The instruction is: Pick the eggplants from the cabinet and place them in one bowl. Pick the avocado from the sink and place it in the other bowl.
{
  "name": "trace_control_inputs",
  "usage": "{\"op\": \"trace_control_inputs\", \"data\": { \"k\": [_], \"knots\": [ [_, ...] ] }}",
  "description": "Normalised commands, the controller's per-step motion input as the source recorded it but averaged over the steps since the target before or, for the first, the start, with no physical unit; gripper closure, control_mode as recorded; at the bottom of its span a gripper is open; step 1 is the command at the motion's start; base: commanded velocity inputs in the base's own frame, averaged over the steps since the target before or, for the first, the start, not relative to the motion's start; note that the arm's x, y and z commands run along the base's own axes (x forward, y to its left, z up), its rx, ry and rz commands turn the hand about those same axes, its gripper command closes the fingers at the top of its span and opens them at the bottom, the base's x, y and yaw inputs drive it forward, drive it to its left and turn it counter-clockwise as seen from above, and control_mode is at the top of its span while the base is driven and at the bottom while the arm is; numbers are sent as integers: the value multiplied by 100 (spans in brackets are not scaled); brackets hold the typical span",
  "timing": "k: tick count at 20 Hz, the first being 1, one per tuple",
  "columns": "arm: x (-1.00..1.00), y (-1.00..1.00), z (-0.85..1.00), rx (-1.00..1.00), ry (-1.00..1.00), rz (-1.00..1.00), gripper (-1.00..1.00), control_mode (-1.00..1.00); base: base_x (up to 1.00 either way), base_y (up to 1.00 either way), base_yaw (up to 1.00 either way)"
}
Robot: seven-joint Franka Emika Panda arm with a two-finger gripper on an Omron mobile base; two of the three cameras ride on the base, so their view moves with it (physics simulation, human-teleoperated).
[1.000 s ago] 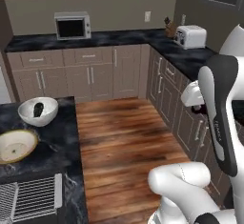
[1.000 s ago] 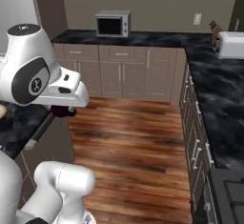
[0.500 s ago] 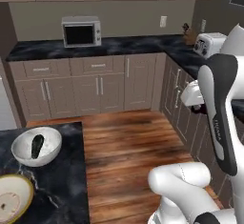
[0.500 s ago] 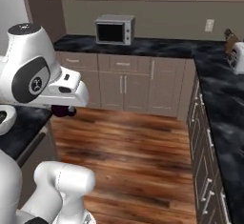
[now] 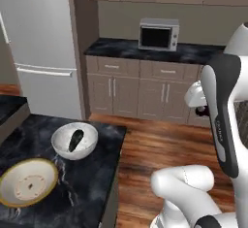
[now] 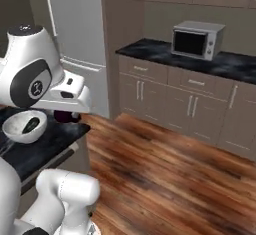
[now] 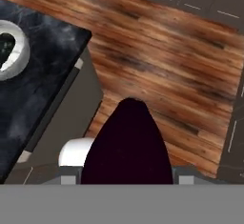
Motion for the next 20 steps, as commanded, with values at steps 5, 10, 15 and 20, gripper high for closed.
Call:
{"op": "trace_control_inputs", "data": {
  "k": [5, 10, 15, 20],
  "knots": [
    [0, 0, 0, 0, 0, 0, 100, 100, 22, -13, 84],
    [0, 0, 0, 0, 0, 0, 100, 100, 22, -4, 80],
    [0, 0, 0, 0, 0, 0, 100, 100, 29, -3, 75],
    [0, 0, 0, 0, 0, 0, 100, 100, 27, -5, 69]
  ]
}}
